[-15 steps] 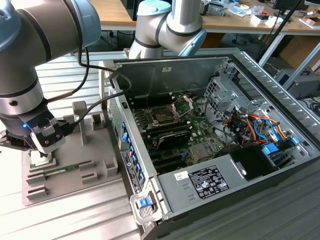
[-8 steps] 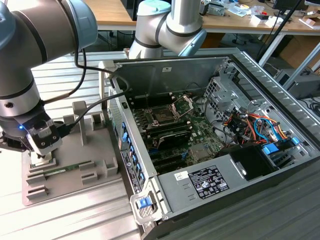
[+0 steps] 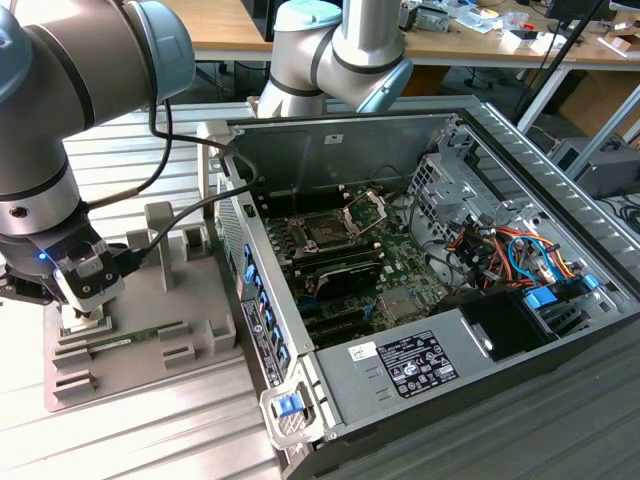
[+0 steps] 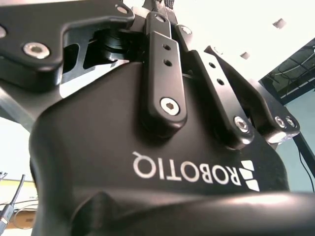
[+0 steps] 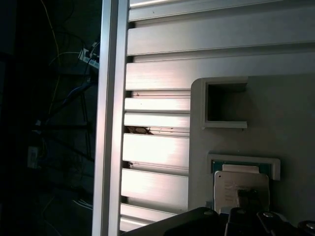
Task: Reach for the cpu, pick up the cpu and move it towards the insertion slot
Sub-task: 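Pick up the cpu and move it towards the insertion slot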
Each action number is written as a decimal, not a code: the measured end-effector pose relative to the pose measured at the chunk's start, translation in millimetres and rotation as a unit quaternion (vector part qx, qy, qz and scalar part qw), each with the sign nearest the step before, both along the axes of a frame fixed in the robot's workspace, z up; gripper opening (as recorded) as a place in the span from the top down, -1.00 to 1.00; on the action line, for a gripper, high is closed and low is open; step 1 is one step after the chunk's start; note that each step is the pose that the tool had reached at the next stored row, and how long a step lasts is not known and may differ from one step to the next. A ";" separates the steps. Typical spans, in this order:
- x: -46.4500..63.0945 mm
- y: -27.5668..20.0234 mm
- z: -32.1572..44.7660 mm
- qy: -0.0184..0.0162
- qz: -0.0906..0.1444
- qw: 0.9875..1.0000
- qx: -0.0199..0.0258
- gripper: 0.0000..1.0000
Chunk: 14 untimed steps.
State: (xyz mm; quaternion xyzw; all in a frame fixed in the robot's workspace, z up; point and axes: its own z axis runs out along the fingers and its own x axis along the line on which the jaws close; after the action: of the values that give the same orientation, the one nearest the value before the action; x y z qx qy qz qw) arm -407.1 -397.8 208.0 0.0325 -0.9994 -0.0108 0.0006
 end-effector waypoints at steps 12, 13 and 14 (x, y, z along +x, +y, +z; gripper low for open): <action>-0.8 0.1 -1.2 0.000 0.000 1.000 0.000 -0.23; -1.6 0.1 -1.4 0.000 0.000 1.000 0.000 -0.23; -2.9 0.0 -1.8 0.000 0.000 1.000 0.000 -0.23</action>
State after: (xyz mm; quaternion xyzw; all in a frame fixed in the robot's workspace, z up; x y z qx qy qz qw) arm -410.0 -397.8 206.3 0.0325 -0.9994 -0.0109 0.0006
